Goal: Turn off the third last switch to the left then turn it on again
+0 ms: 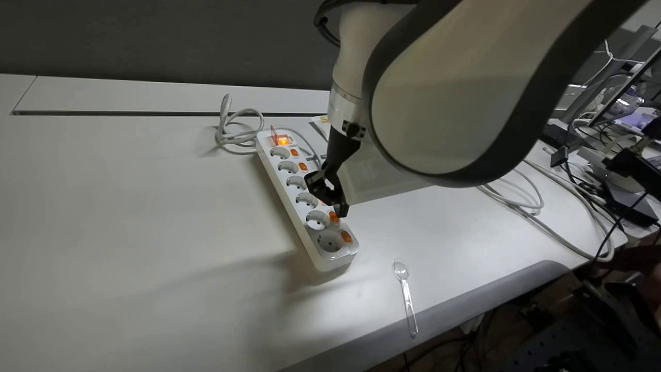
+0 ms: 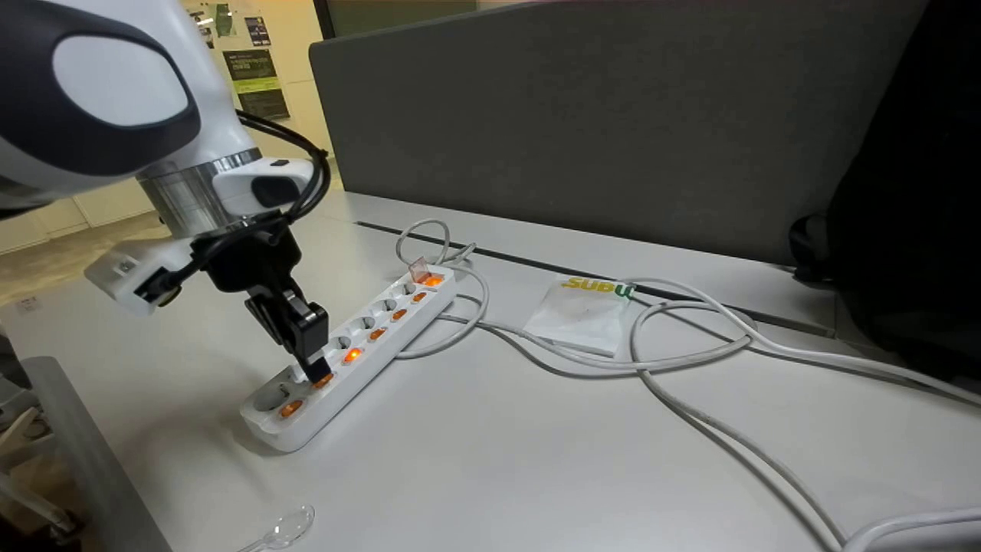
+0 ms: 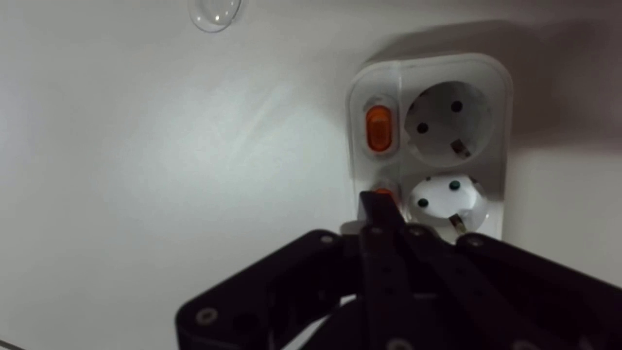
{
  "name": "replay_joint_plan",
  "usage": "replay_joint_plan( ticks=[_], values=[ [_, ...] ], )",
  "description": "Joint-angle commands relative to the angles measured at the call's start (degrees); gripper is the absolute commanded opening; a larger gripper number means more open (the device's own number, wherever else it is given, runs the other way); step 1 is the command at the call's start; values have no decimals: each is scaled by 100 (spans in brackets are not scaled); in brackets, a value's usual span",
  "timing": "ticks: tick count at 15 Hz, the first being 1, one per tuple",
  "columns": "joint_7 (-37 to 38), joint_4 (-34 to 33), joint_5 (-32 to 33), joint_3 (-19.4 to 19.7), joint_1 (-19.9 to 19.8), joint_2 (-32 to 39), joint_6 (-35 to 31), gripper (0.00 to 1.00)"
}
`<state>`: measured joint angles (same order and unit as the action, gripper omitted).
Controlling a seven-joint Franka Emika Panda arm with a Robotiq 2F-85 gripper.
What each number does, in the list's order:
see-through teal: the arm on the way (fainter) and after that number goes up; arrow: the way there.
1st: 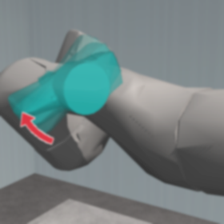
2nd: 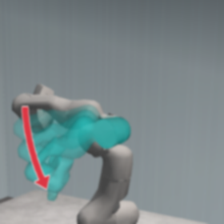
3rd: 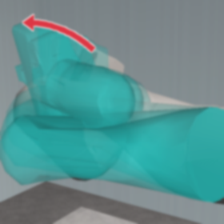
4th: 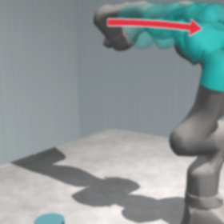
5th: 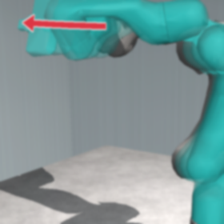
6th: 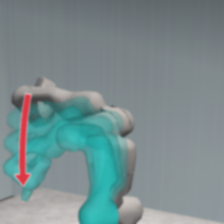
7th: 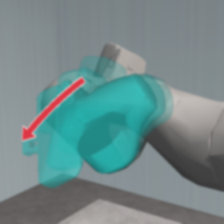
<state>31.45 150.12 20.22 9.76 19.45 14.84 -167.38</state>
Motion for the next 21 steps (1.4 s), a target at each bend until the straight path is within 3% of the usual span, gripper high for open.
replay_joint_plan(
  ticks=[1, 6, 10, 17, 21],
  values=[
    [-59, 28, -226, -149, -99, 42, -86, 0],
    [-22, -1, -132, -71, -11, 71, -22, 1],
    [-203, -18, -293, -223, -149, 134, -67, 0],
    [-748, -56, -875, -342, -253, 192, -63, 0],
    [-1129, -93, -1324, -576, -540, 286, -73, 0]
  ],
)
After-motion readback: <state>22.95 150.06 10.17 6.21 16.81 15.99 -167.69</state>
